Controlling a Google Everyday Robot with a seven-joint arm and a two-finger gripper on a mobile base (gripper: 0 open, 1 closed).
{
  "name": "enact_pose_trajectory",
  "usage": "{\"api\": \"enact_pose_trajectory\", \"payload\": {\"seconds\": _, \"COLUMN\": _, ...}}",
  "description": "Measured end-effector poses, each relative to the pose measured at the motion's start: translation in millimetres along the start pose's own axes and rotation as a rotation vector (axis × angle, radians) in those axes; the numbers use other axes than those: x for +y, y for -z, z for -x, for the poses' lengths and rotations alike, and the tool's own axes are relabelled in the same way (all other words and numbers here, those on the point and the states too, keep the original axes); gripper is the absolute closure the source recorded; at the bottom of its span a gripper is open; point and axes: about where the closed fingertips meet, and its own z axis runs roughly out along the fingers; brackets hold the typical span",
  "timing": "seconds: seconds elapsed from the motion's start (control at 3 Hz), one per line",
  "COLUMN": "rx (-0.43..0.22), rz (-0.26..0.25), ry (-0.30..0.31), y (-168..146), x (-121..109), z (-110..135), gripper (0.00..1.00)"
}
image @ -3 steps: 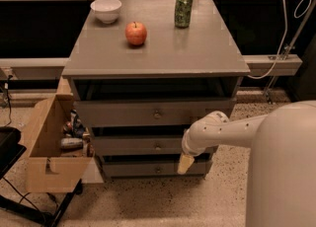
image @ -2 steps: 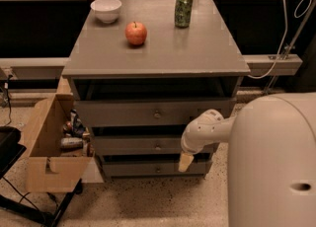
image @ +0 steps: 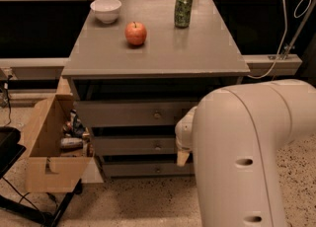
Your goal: Open middle drawer
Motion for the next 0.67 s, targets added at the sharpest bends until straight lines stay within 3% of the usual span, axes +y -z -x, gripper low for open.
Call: {"api": "enact_pose_trajectory", "payload": {"seconds": 0.67, "rx": 0.054, "rz": 0.025, "ry": 0.007, "y": -12.9, "x": -0.6, "z": 3.9, "gripper": 0.61}}
